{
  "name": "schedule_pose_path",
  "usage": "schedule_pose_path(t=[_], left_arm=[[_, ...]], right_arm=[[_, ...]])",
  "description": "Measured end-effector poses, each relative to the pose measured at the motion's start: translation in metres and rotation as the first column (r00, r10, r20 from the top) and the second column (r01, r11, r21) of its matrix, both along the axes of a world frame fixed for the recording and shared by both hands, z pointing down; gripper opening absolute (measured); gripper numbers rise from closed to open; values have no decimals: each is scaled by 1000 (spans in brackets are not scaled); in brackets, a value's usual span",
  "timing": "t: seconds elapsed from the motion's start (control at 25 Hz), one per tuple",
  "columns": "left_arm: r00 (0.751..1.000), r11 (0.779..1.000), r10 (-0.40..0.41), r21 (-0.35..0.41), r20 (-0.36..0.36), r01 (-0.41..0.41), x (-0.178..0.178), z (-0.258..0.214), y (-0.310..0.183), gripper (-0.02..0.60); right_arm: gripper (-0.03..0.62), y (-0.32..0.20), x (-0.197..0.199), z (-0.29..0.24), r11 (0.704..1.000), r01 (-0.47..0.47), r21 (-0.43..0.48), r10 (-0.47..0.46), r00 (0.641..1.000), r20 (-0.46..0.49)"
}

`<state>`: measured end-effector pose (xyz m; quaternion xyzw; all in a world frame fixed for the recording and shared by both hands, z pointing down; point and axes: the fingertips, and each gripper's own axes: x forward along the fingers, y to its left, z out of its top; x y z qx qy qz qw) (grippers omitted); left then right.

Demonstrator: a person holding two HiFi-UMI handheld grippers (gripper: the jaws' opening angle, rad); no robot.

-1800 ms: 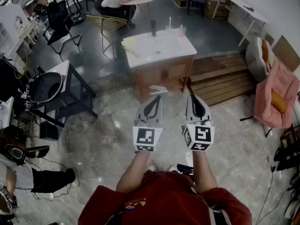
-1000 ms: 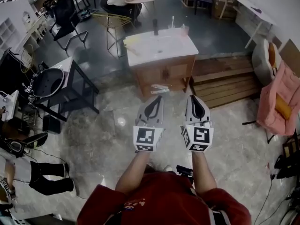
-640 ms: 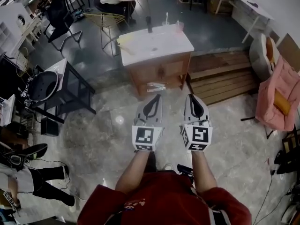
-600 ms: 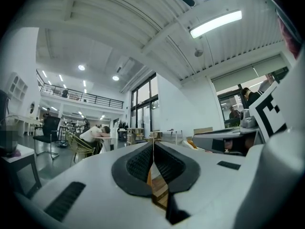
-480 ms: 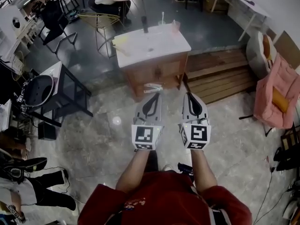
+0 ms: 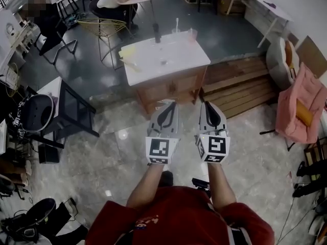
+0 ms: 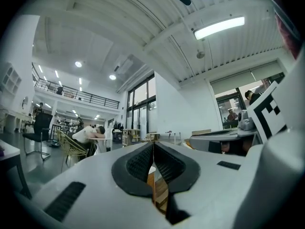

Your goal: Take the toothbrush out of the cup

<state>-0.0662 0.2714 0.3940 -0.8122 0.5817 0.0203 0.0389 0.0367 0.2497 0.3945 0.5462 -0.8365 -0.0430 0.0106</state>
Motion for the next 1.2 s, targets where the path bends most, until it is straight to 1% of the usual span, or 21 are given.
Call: schedule_pose_path(t=[0.32,0.56,0.76,0.96,1.2], left_arm=[[1000,1000,22,14,-8,-22,-45,-4,-52,29],[998,998,62,12,-12,-62,-65,2,-85,29],[995,996,94,13,-26,-93,-69,4,-101,29],[994,994,108,11,-30,-108,-70,8,-119,29],[992,992,123,17,-32,-123,-53,6,-153,29]], right_arm=[[34,-49,-45,-4,1000,-28,14,28,999,-15],[34,-76,-64,-6,997,-67,34,67,998,-17],[34,-89,-72,-1,996,-89,27,90,995,-31],[34,-106,-74,2,995,-94,30,95,995,-32],[34,-137,-57,2,994,-105,38,105,994,-19]])
